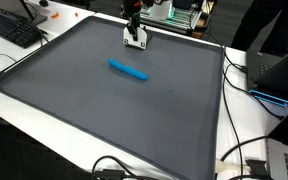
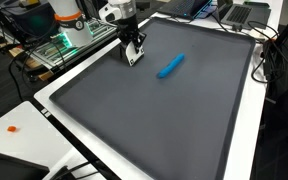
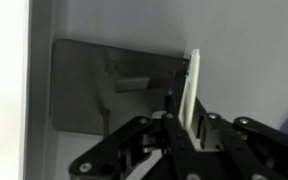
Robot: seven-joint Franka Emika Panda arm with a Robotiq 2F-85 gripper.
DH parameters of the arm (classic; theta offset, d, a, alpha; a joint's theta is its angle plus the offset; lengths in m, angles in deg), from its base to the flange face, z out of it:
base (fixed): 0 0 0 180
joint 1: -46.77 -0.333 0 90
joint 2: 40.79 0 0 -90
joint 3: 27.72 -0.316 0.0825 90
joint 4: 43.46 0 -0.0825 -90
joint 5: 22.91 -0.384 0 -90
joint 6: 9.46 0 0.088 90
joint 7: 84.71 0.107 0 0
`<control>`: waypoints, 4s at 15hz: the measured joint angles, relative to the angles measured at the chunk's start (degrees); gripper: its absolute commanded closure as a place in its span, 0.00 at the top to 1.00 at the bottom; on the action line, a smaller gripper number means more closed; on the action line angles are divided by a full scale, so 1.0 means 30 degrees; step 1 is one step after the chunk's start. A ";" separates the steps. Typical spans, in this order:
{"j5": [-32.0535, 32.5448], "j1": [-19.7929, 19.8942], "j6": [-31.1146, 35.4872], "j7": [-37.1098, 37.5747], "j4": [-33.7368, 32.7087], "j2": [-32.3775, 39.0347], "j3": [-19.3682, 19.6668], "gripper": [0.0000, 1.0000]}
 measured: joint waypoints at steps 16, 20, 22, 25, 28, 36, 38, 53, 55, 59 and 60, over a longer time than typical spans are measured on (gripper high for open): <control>0.3372 0.0028 -0.0133 0.2364 -0.0642 -0.1362 0.0384 0.01; 0.3968 -0.0153 -0.2549 0.1083 -0.2210 -0.2352 0.0127 0.01; 0.3961 -0.0405 -0.3456 -0.0290 -0.3279 -0.2439 0.0011 0.01; 0.4026 -0.0848 -0.4160 -0.2696 -0.4780 -0.2222 -0.0202 0.01; 0.3990 -0.1327 -0.4333 -0.5268 -0.6044 -0.1588 -0.0452 0.01; 0.3017 -0.2242 -0.5391 -1.3541 -0.9547 0.1797 -0.0682 0.01; 0.2994 -0.2268 -0.6194 -1.5188 -1.0547 0.2686 -0.0688 0.01; 0.3163 -0.2276 -0.8483 -1.7938 -1.3419 0.5358 -0.0682 0.01; 0.3161 -0.2278 -0.8475 -1.7978 -1.3383 0.5450 -0.0682 0.01; 0.3182 -0.2298 -0.8402 -1.8239 -1.3370 0.5962 -0.0682 0.01; 0.3202 -0.2302 -0.8354 -1.8256 -1.3371 0.6130 -0.0681 0.01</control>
